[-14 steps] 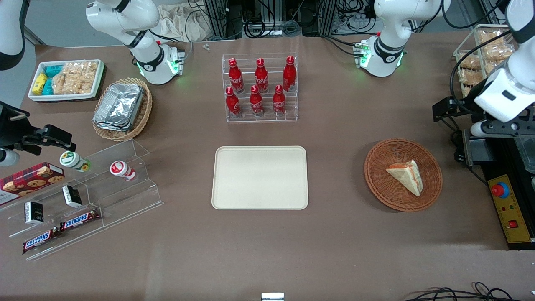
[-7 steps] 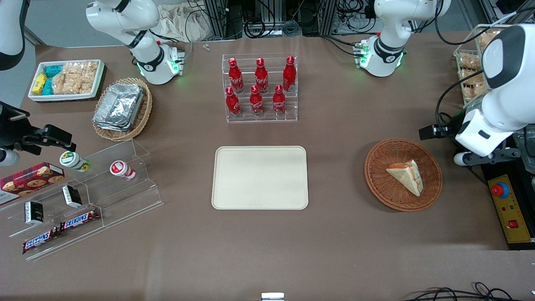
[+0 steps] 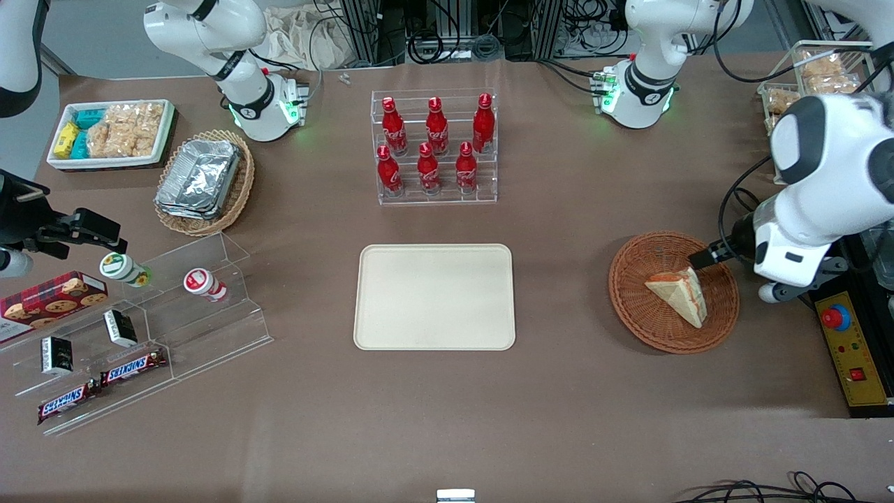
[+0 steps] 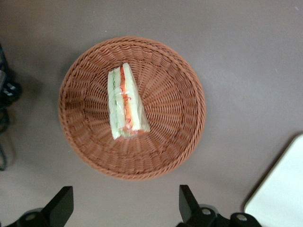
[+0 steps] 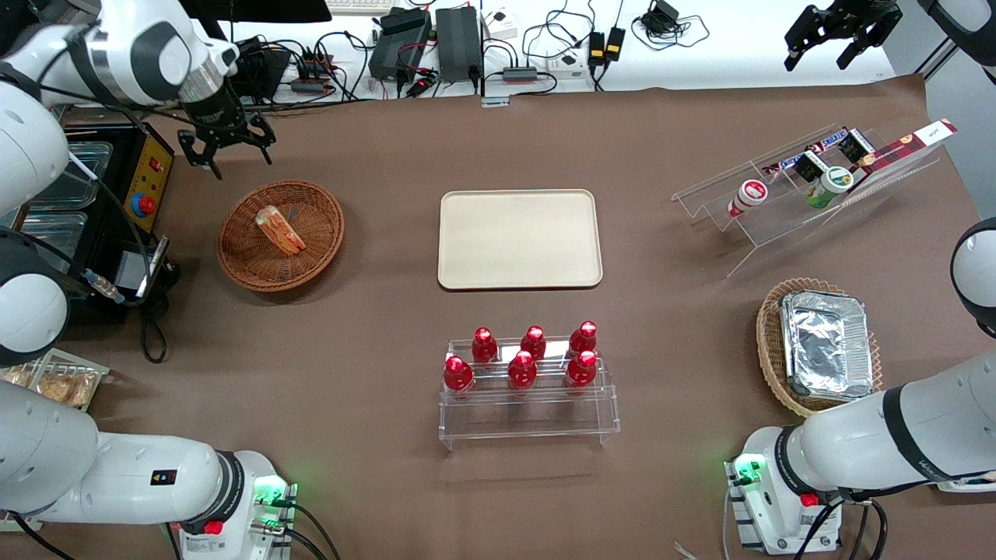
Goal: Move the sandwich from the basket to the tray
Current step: 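Lower the open left gripper around the wrapped sandwich in the basket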
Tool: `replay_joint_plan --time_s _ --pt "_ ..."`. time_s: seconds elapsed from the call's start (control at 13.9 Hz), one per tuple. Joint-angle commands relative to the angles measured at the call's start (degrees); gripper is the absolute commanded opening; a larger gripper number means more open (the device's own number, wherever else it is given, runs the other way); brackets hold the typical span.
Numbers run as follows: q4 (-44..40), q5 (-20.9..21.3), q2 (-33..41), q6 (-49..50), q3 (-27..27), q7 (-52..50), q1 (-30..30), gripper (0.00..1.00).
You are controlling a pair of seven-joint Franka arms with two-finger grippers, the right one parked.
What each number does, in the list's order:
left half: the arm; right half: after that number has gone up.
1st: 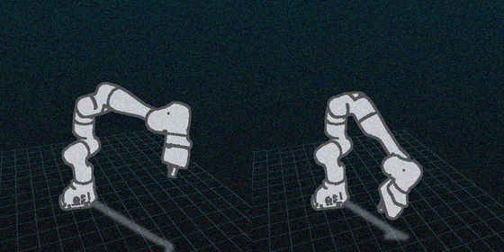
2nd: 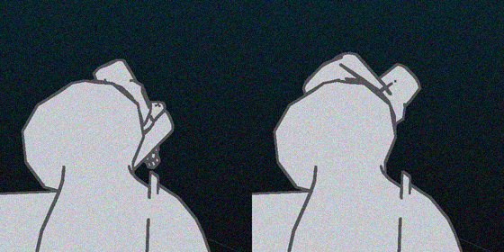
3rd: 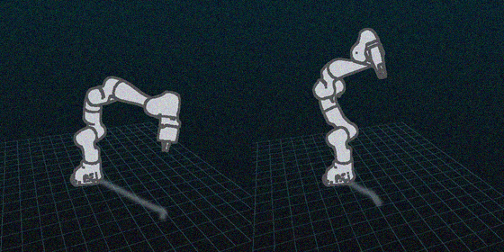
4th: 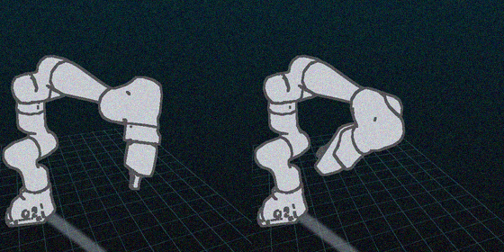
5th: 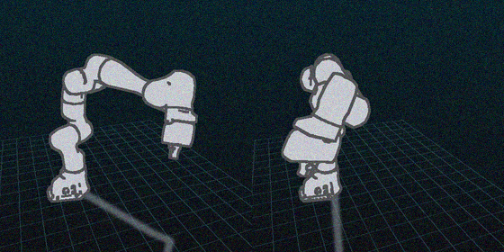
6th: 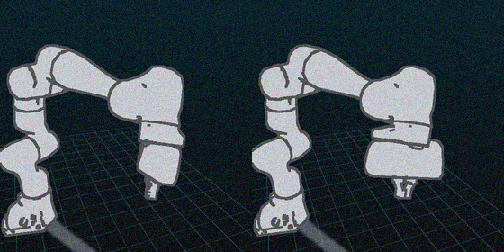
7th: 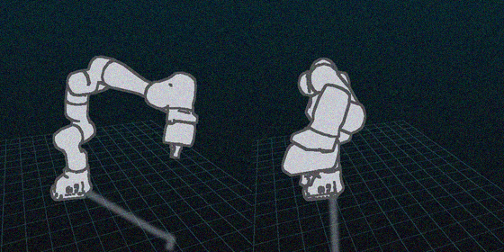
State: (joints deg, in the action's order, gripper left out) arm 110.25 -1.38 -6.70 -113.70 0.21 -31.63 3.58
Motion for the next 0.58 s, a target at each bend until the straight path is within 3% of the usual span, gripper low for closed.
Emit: replay_joint_plan --time_s 0.0,0.5 --pt "4.9 0.2 -0.8 -7.3 -0.3 -7.5 0.5 1.00" --pt "14.3 2.2 -2.3 -18.5 -0.8 -9.8 -1.6 1.00"
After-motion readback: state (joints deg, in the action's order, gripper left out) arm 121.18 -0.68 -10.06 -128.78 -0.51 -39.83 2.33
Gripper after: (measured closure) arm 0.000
